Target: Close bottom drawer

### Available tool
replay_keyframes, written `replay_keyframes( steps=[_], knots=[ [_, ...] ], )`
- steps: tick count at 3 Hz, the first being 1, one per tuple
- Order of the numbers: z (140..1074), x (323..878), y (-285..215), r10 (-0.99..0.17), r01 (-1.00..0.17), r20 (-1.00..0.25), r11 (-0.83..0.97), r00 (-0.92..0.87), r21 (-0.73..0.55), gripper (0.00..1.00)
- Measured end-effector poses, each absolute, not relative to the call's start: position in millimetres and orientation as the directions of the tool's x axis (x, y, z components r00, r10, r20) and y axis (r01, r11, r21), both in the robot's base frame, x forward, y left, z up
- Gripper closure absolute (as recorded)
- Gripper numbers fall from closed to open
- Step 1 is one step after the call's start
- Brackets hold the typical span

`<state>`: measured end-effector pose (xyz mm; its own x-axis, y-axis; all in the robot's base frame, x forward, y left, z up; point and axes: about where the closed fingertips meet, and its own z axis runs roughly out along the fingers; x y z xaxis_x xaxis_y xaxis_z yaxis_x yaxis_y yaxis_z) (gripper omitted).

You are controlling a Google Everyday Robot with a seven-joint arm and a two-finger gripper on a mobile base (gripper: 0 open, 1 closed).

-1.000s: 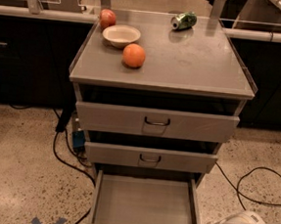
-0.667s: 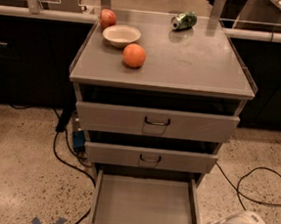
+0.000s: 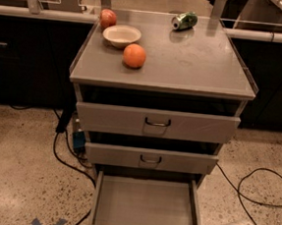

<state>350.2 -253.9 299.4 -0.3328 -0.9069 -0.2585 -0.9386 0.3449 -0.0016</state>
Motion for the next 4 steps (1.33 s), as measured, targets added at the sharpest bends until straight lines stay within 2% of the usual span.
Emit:
replay_keyframes(
  steps=[1,3,4],
  knots=[
    [269.3,362.9,-243.5,-0.916,-0.956,-0.282,0.294,-0.286,0.013,1.00],
    [254.4,357.2,-245.9,-0.911,-0.953,-0.288,0.303,-0.294,0.014,1.00],
    [206.4,353.4,-243.9,-0.914,-0.956,-0.287,0.294,-0.286,0.013,1.00]
  ],
)
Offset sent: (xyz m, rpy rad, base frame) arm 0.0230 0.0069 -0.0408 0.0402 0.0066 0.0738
